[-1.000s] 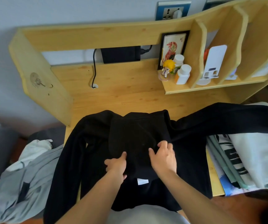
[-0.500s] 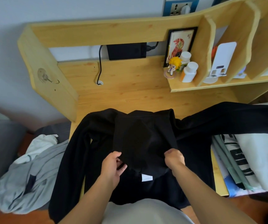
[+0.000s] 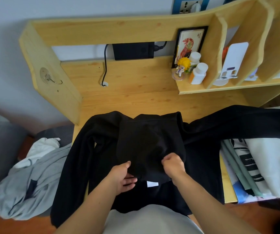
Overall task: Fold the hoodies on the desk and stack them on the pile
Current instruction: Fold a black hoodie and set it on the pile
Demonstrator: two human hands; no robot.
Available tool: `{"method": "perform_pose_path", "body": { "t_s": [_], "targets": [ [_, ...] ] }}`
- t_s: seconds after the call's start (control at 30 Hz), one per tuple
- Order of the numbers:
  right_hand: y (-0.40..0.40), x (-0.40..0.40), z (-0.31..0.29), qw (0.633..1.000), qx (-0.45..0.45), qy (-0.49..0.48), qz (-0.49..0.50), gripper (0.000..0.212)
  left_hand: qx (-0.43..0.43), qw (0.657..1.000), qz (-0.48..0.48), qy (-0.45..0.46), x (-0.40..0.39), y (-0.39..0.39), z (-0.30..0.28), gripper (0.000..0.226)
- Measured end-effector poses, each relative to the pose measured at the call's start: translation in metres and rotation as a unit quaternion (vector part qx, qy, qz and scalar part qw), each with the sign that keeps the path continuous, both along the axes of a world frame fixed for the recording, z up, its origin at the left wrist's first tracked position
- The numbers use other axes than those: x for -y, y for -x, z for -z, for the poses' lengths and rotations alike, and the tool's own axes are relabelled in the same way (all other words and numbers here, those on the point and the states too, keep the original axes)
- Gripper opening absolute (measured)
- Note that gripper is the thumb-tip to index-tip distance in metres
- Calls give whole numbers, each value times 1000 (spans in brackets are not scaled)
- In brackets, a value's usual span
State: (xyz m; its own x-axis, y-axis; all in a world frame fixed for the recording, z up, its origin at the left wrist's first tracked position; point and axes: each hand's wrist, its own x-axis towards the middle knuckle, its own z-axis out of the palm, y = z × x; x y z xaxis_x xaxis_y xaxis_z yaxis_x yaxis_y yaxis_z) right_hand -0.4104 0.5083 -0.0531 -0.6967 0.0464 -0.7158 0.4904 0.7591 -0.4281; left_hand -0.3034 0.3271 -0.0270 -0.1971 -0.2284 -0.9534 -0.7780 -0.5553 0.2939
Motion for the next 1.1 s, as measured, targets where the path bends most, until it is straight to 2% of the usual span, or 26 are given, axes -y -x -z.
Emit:
{"method": "perform_pose_path", "body": {
  "t_s": [0.07,0.13,0.2,0.33,0.47,0.53,0.63,0.73,0.83,0.9,0.93,1.0,1.1],
  "targets": [
    [-5,-21,5,999,-27,-33,16,30,-3,1000,7,14,-1,-3,3,26],
    [-6,-35,10,998,-9,-49,23,45,-18,999,-12,32,-3,-6,7,25],
    [-3,-36,9,997,-2,-71,17,51,-30,998,-39,49,-4,-9,10,23],
    [-1,-17,5,990,-57,-123,-45,57,-57,992,-93,69,-4,-12,11,19],
    [-1,1,10,987,-20,-149,-57,72,-63,991,-105,46,-6,-9,2,17],
    [3,5,12,986,-9,-158,-49,67,-59,993,-94,50,-8,-9,-1,16],
    [4,6,13,976,-24,-186,-110,40,-58,995,-74,45,-6,-9,-3,16],
    [0,4,11,967,-43,-195,-159,29,-60,995,-70,35,-5,-9,-9,4],
    [1,-4,7,977,-38,-156,-140,21,-53,995,-73,41,-4,-9,-11,8],
    [2,-19,1,997,-9,-62,-33,22,-48,994,-91,35,-3,-8,-15,6],
    [3,-29,-8,1000,-3,-8,28,23,-50,993,-101,36,-2,-8,-18,12],
    [8,-47,-39,994,-27,53,94,21,-67,990,-110,65,1,-3,-30,26],
    [33,-50,-110,983,-95,127,87,9,-138,975,-119,125,13,18,-73,31]
  ]
}}
